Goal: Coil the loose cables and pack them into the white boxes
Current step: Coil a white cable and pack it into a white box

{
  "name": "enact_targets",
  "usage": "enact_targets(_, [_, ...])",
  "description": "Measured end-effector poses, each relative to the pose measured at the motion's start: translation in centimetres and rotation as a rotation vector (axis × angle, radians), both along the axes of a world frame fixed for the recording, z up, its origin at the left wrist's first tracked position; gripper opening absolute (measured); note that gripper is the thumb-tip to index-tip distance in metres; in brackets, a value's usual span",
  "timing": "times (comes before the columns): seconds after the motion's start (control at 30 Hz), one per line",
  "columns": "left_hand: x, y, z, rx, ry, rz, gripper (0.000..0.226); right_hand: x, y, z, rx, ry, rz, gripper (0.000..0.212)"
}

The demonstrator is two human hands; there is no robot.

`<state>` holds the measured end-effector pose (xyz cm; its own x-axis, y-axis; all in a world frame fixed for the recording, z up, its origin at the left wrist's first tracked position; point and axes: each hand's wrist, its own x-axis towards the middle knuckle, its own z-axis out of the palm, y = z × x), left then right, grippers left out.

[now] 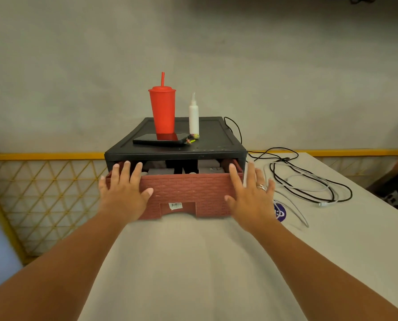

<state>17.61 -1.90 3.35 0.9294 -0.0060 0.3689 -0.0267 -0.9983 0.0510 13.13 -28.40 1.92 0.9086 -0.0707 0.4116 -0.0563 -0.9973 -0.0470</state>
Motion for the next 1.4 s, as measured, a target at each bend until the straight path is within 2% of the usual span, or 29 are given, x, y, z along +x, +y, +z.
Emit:
enact_targets(0.13, [-0.9,0.4,-0.7,-0.007,-0.006,-0.034,0.085,-2.9,-4.4,-2.6,0.092,0.010,-0.255,0.077])
enact_targets(0.2, [-1.8,0.3,-1.2,-0.002,-0.003,-0.034,0.092,-4.0,-6.4,-3.0,0.225,0.022,-0.337,0.072])
enact_targets(0.33, [-4.2,-1.1,-2.5,-0.053,0.040,-0.062,0.093,-6.9,-8.1,-4.2,0.613,-0.095,-0.273,0.046])
enact_targets(0.53, [-9.5,-4.9,-6.7,-0.174,0.187,-0.252,0.079,-11.4,-7.1,-6.7,0.762,-0.196,-0.143,0.029])
enact_targets(0.63, [-12.2,-6.4,-8.5,-0.268,0.219,-0.365,0.071,-13.0,-6.2,-7.0,0.703,-0.213,-0.042,0.025])
enact_targets(0.73, [-13.9,-7.5,-9.1,-0.322,0.187,-0.495,0.070,-15.0,-4.1,-7.1,0.487,-0.225,0.181,0.024])
enact_targets(0.83, [-15.0,-8.7,-8.8,-0.272,0.117,-0.682,0.068,-16.6,-2.3,-7.3,0.205,-0.187,0.400,0.034])
enact_targets(0.87, [-15.4,-9.1,-8.6,-0.249,0.086,-0.755,0.064,-16.9,-1.8,-7.5,0.150,-0.181,0.444,0.039])
enact_targets(0.93, [-15.9,-9.9,-8.3,-0.230,0.030,-0.853,0.049,-17.5,-1.0,-7.7,0.119,-0.175,0.491,0.035])
enact_targets(1.07, [-16.1,-9.6,-7.4,-0.151,0.026,-0.823,0.051,-17.8,-1.3,-7.9,0.125,-0.215,0.495,0.019])
enact_targets(1.13, [-16.3,-8.4,-7.2,-0.077,0.001,-0.784,0.052,-17.8,-1.8,-8.0,0.107,-0.170,0.483,0.008])
enact_targets(1.23, [-16.6,-6.6,-7.4,0.028,-0.121,-0.800,0.027,-17.8,-3.0,-8.3,0.085,-0.025,0.455,0.018])
enact_targets(1.3, [-16.7,-5.1,-7.8,0.068,-0.115,-0.763,0.025,-17.8,-4.5,-7.9,0.125,0.094,0.351,0.024])
enact_targets(1.4, [-16.6,-2.3,-8.8,0.035,-0.080,-0.675,0.027,-18.5,-7.7,-7.1,0.159,0.166,0.179,0.028])
